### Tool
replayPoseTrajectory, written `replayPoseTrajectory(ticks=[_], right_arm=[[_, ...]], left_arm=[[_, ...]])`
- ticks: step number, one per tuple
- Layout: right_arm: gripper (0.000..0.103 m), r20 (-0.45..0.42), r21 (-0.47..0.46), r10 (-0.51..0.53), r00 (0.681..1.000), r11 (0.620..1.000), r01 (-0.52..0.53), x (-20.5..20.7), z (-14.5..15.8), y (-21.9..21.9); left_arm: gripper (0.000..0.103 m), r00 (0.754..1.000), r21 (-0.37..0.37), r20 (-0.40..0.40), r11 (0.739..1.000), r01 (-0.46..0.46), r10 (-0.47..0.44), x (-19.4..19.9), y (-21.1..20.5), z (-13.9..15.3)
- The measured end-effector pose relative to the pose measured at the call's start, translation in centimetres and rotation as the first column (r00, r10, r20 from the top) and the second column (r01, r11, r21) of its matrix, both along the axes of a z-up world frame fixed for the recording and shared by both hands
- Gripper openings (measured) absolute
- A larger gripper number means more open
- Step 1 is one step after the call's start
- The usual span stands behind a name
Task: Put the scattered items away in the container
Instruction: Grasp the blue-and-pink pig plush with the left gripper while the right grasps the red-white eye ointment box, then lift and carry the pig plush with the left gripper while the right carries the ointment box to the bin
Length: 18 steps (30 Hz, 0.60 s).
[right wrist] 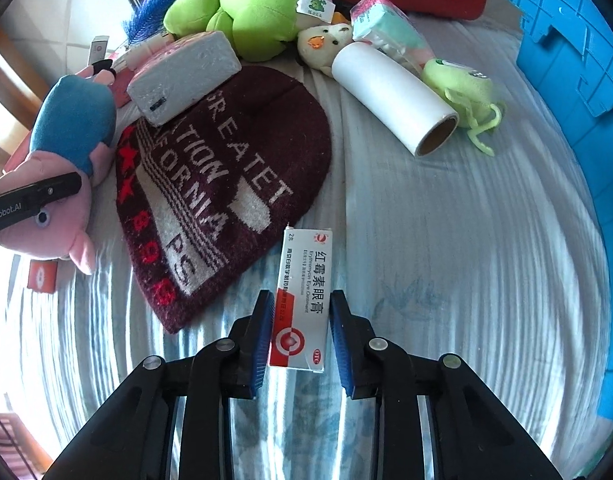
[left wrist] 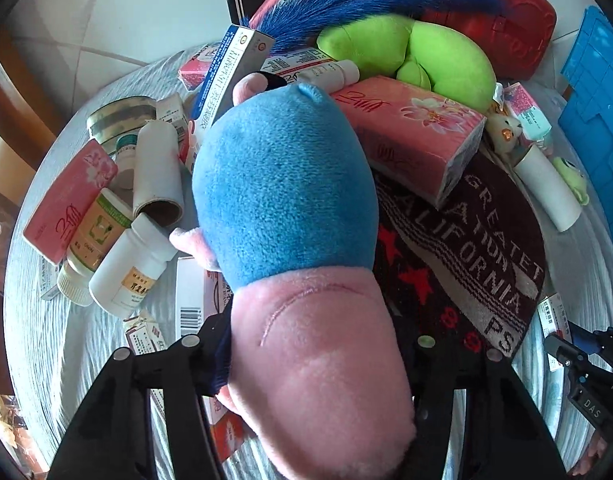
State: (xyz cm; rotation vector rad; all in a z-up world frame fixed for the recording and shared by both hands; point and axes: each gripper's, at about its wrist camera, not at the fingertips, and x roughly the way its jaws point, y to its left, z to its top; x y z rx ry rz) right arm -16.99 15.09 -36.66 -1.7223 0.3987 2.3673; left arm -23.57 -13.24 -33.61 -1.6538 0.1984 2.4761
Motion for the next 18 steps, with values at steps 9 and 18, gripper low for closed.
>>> replayPoseTrajectory(ticks=[9, 18], right_arm=[[0.026, -0.021, -0.026, 0.039, 0.999, 0.999, -0.040, 1.8, 2.0, -1.1], [0.026, -0.055, -0.036, 0.088, 0.995, 0.995, -0.090, 3.8, 4.9, -2.6]], left_arm=[[0.057, 0.999, 0.003, -0.024, 0.999, -0.033, 0.033, 4.4, -1.1, 2.4], [0.057, 0.997, 0.006, -0.052, 0.998, -0.058, 0.058, 8.3, -1.8, 5.4]])
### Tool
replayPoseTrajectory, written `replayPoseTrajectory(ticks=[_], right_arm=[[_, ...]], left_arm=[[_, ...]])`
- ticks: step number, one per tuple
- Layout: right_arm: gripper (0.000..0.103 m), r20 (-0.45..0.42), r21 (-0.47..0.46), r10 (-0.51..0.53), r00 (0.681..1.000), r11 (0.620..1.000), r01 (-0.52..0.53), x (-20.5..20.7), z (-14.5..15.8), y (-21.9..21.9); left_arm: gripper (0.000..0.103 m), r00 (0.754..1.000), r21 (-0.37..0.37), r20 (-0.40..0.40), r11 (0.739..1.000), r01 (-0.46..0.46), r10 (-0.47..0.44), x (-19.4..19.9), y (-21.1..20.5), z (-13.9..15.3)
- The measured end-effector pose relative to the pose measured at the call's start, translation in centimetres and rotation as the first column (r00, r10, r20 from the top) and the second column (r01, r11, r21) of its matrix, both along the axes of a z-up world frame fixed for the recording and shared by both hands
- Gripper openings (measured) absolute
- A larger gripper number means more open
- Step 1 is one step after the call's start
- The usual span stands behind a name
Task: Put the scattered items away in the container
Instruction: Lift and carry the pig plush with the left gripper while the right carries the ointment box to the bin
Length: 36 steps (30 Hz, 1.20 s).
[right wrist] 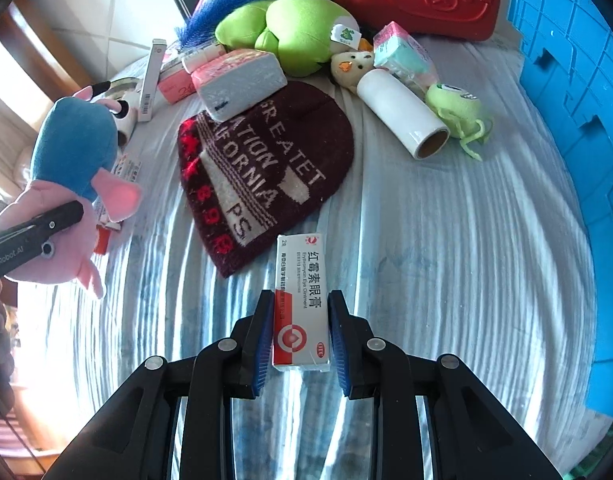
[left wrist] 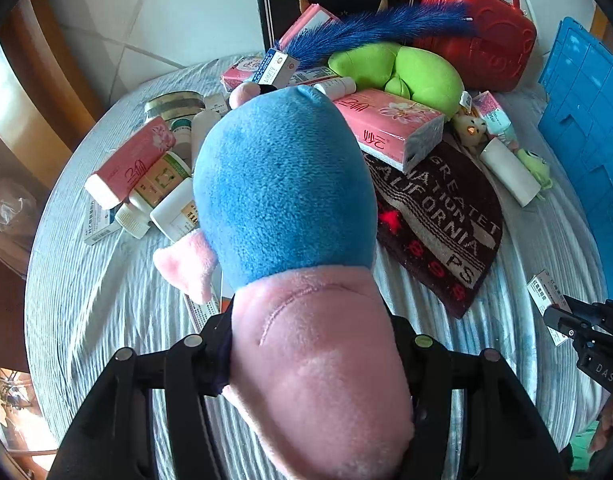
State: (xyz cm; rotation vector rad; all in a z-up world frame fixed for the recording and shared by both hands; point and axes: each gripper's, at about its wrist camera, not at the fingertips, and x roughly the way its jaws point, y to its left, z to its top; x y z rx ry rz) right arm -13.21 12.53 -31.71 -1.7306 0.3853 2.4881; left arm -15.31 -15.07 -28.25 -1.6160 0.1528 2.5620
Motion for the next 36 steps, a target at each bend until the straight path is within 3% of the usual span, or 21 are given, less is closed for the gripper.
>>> replayPoseTrajectory(ticks=[18, 36], right_arm=[[0.026, -0.131, -0.016, 0.082, 0.988, 0.996, -0.085, 5.1, 8.7, -0.9], [0.026, -0.290, -0.043, 0.128, 0.948, 0.988, -0.146, 9.4, 17.0, -0.1]], left_arm=[[0.057, 0.995, 0.010, -0.078, 0.998, -0.066, 0.067, 7.2, -1.0, 7.4], [0.057, 0.974, 0.009, -0.215, 0.998, -0.063, 0.064, 12.0, 0.9, 16.1]])
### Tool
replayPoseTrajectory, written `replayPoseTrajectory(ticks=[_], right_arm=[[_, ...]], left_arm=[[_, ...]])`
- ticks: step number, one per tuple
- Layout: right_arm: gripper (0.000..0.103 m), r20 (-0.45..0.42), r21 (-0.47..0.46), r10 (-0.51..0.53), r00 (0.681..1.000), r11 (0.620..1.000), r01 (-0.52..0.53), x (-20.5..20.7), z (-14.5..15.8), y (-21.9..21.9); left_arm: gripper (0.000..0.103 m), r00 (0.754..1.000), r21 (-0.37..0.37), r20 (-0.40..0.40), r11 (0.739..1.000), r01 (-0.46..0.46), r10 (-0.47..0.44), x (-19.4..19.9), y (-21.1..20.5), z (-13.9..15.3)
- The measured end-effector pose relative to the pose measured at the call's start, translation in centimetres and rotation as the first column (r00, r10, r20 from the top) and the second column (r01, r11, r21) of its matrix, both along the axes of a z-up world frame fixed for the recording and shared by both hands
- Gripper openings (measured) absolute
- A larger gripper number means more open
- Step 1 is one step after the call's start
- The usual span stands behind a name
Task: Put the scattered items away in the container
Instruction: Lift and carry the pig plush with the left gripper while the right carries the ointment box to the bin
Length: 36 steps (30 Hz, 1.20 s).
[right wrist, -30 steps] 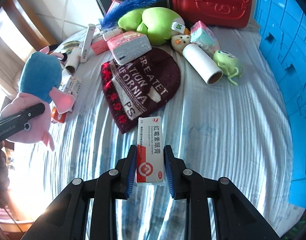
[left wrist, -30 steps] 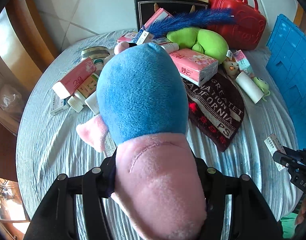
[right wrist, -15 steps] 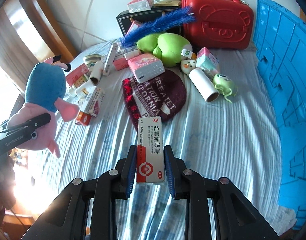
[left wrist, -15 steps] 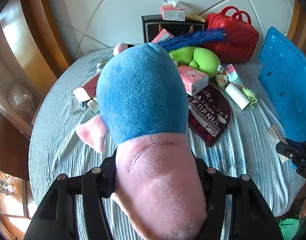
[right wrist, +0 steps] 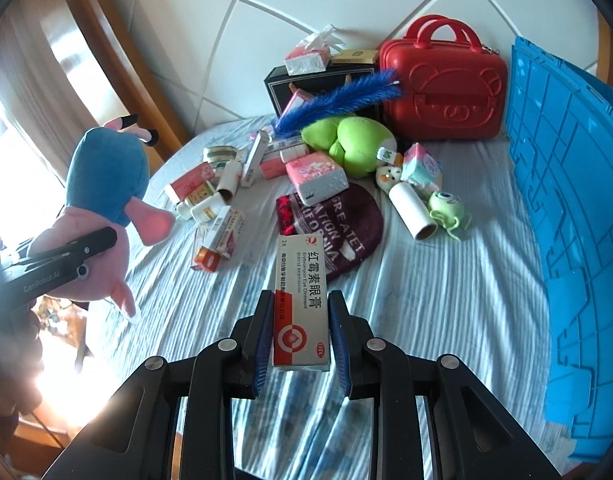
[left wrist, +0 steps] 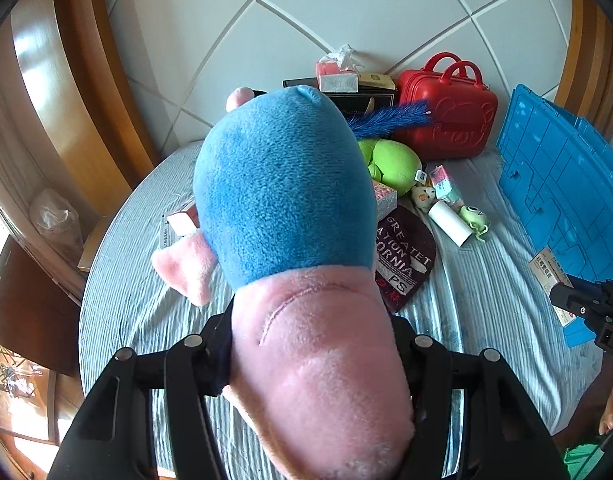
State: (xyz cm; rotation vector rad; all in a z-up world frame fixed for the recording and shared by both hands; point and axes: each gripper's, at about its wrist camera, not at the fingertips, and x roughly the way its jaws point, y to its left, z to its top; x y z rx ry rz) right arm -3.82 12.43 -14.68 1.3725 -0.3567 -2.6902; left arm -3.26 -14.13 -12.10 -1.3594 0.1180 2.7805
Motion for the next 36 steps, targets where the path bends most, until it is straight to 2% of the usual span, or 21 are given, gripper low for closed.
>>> replayPoseTrajectory(ticks=[10, 21, 36], right_arm=[[0.026, -0.098, -0.005, 0.005, 0.995, 1.000, -0.005, 2.5, 5.2, 1.7], [0.026, -0.179, -0.017, -0.004, 0.984, 1.000, 0.001, 4.3, 9.3, 4.6], [0.026, -0.287, -0.024, -0.062, 0.956, 0.998, 0.058, 6.4, 14.2, 11.5]], left_arm=[[0.057, 0.997, 0.017, -0.079, 1.000, 0.004, -0.002, 2.5, 1.7, 4.3], [0.057, 0.983, 0.007, -0.182, 1.000, 0.003, -0.001, 3.5, 3.5, 9.4], [0.057, 0.958, -0.019, -0.268, 0.994, 0.105, -0.106, 3.0, 11.8, 13.7]])
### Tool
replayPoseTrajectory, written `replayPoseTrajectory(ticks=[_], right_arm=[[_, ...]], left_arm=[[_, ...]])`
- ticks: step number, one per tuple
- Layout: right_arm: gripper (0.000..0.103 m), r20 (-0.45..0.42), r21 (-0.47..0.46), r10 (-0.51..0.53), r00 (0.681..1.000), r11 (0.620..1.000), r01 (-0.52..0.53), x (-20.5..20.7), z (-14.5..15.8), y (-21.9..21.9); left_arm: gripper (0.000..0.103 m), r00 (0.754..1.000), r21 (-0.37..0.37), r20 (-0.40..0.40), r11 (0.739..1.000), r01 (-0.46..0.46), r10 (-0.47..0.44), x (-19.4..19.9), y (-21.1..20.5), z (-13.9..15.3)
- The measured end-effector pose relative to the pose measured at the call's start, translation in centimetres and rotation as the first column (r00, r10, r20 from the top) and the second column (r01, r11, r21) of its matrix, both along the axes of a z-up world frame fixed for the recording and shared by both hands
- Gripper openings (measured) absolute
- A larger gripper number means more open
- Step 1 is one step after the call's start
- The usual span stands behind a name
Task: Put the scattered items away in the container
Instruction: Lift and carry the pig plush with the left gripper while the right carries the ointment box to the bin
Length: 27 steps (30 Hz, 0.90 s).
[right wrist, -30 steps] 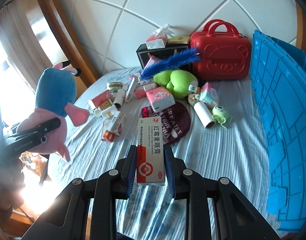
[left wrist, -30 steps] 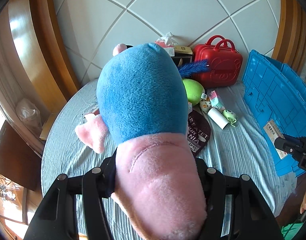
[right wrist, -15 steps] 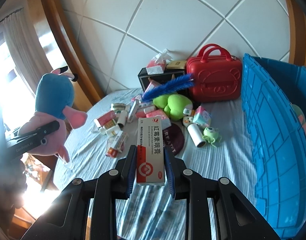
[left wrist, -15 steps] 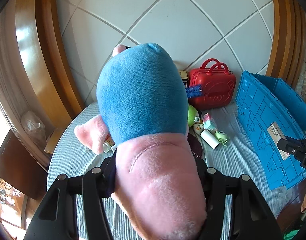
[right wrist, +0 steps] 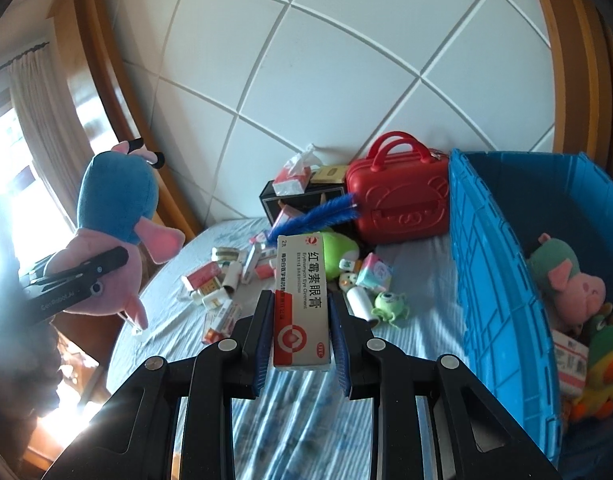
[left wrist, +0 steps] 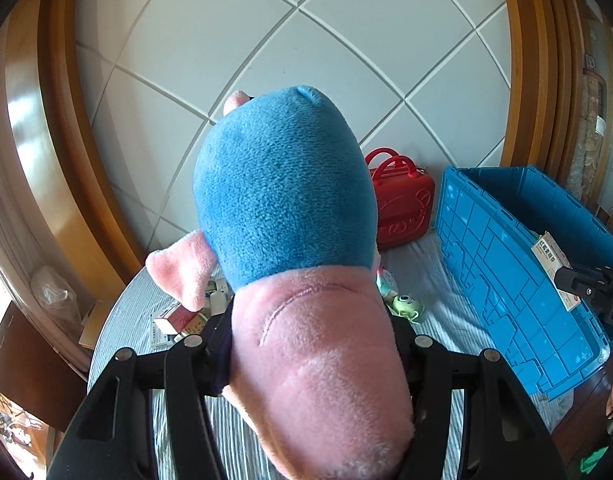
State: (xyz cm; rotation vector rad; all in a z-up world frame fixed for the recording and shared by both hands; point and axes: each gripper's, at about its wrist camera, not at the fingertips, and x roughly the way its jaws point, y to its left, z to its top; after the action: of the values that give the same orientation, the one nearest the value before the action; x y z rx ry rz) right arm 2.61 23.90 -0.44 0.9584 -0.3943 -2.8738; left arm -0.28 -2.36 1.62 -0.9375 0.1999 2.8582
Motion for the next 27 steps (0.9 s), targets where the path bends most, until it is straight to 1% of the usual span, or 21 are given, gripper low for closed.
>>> replayPoseTrajectory(ticks=[7, 13, 18, 27], right_arm=[[0.026, -0.032, -0.007, -0.047, 0.998, 0.999, 0.047, 1.1, 1.0, 3.8], [0.026, -0.052, -0.021, -0.099, 0.994, 0.995, 0.098, 2.0, 1.6, 7.4], [0.026, -0.063, -0.028, -0.154, 0.986, 0.988, 0.152, 2.7, 1.8, 10.5], [0.026, -0.062, -0.037, -0.240, 0.969, 0.971, 0.238, 3.4, 1.8, 15.5]], left_arm=[[0.057, 0.998, -0.004, -0.007, 0.998, 0.067, -0.067, -1.0, 5.1, 0.5], [0.057, 0.989, -0.008, -0.015, 0.989, 0.145, -0.145, -2.0, 9.9, 1.1], [0.057, 0.977, 0.006, -0.013, 0.977, 0.212, -0.212, -3.3, 14.2, 1.5], [0.057, 0.945, 0.009, -0.011, 0.945, 0.328, -0.328, -5.9, 22.3, 1.8]])
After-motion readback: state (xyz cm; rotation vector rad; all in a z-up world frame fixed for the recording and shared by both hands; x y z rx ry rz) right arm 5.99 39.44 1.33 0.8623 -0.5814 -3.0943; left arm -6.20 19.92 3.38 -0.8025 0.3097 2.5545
